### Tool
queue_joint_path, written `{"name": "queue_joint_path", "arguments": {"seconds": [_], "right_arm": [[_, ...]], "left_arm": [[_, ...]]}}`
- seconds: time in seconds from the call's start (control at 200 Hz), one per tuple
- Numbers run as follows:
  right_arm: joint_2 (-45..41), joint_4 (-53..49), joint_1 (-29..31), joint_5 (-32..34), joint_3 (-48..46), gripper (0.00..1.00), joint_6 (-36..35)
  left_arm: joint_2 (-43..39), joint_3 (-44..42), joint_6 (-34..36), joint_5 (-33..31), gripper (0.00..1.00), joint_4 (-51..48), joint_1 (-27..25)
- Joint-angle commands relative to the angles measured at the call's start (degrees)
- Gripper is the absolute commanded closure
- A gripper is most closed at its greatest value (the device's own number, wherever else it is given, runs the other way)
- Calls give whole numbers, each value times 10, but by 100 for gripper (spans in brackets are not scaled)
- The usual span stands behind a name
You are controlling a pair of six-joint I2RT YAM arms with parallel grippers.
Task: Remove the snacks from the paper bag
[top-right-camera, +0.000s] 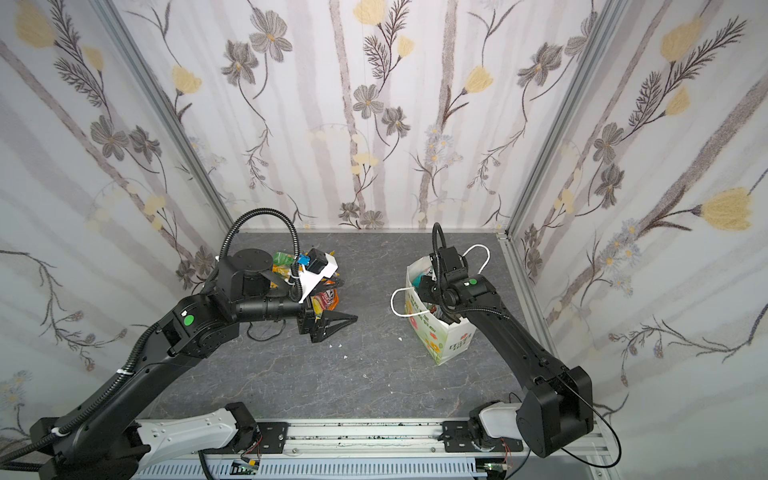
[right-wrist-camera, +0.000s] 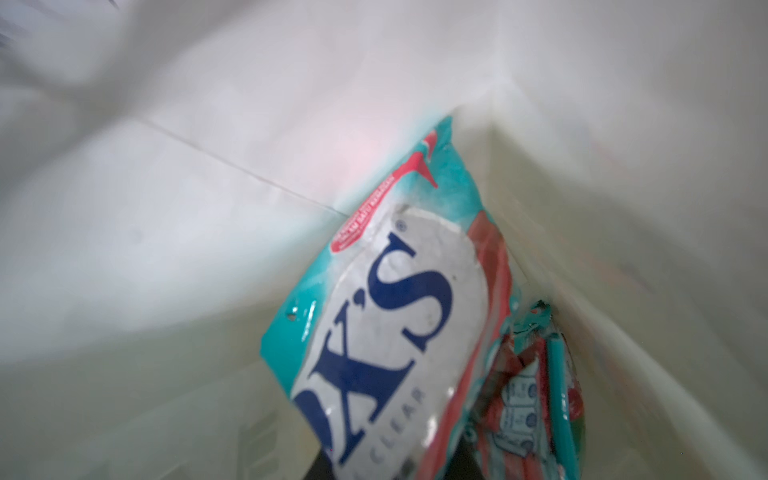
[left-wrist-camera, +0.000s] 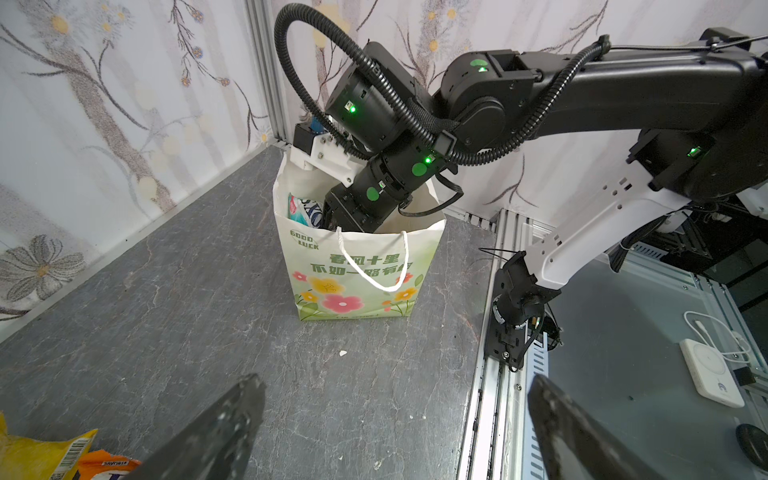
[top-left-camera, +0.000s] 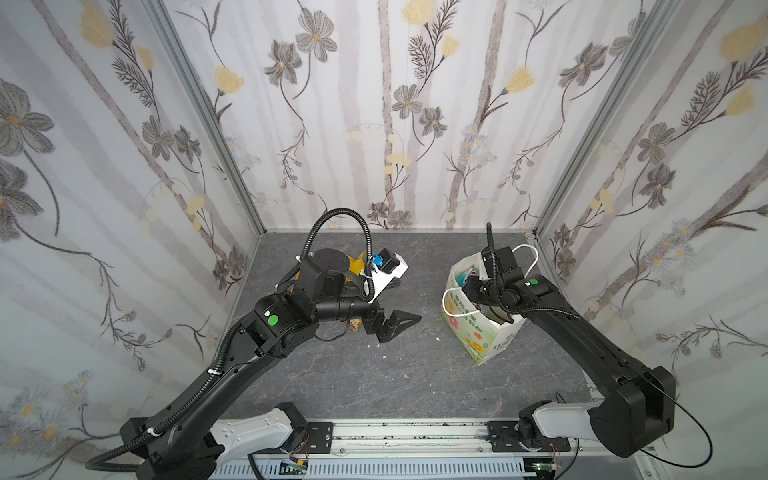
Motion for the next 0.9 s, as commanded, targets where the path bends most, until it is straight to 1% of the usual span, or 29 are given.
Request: {"name": "queue_joint_path", "arguments": {"seconds": [0.0,0.614,0.894], "right_arm": [[-8,3,0,14,13,100,-5],[-47,-30,-1,43,56,100,-3],[-80,-47,0,52,97,100,3]], "left_arm": [[-2,0,1,4,0,12,-1],[0,3,-4,10,0,17,-1],[-1,4,-12,10,0,25,-1]]}}
